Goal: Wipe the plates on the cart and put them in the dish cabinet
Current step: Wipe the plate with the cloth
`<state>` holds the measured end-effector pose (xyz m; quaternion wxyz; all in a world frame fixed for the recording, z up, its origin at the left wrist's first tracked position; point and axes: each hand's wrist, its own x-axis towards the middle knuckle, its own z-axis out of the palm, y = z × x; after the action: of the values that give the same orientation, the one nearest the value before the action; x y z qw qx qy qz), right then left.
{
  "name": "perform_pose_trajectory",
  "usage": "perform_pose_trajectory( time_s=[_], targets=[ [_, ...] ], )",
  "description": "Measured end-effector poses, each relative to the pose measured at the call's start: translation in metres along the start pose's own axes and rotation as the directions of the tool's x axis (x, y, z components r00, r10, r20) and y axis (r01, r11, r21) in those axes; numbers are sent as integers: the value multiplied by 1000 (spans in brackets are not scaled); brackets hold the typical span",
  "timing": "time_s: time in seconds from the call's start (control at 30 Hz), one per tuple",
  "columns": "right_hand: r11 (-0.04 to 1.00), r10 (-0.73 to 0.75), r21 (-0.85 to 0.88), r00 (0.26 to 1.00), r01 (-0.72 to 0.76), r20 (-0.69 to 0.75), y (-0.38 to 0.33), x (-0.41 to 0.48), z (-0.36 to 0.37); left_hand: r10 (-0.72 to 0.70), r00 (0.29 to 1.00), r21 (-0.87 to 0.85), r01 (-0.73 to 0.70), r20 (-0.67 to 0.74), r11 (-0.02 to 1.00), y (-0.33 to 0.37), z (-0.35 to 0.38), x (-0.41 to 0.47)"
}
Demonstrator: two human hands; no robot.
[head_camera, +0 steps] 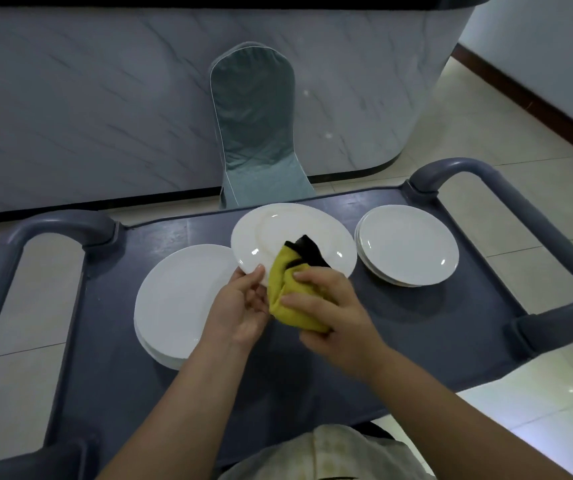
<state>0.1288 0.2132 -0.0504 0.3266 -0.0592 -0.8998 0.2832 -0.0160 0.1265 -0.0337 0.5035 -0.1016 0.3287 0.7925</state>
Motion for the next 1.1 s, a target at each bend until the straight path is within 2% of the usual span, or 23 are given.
perform_pose_trajectory(
  time_s=[0.03,0.07,0.13,0.2,0.27,0.3,0.37,0.4,0.5,0.57,0.63,0.73,0.77,0.83,0.9,0.97,1.03,1.1],
  targets=[
    [1000,-20,1,1000,20,-12,3,-1,-2,0,1000,-7,0,4,1000,-1,0,1],
    [1000,21,15,998,-20,-59,10,-2,-7,4,1000,-29,-4,11,1000,-1,0,1],
    [984,179,56,961,-171,-209,23,-7,-22,7,1000,-73,-6,11,997,0,2,0],
    [965,263,57,920,-257,-291,26,-11,-29,-4,1000,-89,4,2,996,-2,4,-2],
    [984,169,-12,961,-176,-220,11,-7,-18,-29,1000,-65,29,11,997,-5,4,-3],
    [996,64,-47,989,-70,-132,3,-5,-9,-49,999,-30,49,14,998,-6,4,-5],
    [993,-91,-80,996,90,-9,-4,-3,2,-78,997,38,77,11,996,-8,6,-9],
    [994,-86,-68,996,85,-12,-1,-4,0,-69,998,50,68,8,996,-8,6,-11],
    [989,151,30,971,-148,-187,16,-17,-18,-20,999,0,20,26,1000,-7,5,-11],
    [973,230,55,940,-223,-252,18,-20,-24,-15,1000,-16,15,20,1000,-9,5,-11],
    [986,166,23,965,-165,-203,5,-11,-16,-16,999,3,16,37,1000,-10,6,-12],
    [999,-33,0,999,33,-37,-10,1,1,-39,999,84,36,35,996,-8,9,-13],
    [999,-33,21,999,34,-18,-8,2,0,-32,999,105,29,22,994,-7,9,-12],
    [991,75,117,995,-67,-65,2,-5,-12,-3,1000,96,1,17,995,-4,7,-10],
    [959,243,191,954,-209,-177,16,-19,-27,11,999,42,-13,41,999,-2,6,-12],
    [905,412,229,869,-358,-272,32,-23,-43,13,996,50,-17,89,999,2,5,-15],
    [823,566,264,757,-502,-326,47,-5,-59,9,987,129,-30,163,991,6,5,-20],
    [772,636,257,693,-582,-341,55,30,-70,-6,974,239,-50,228,970,7,6,-23]
  ],
)
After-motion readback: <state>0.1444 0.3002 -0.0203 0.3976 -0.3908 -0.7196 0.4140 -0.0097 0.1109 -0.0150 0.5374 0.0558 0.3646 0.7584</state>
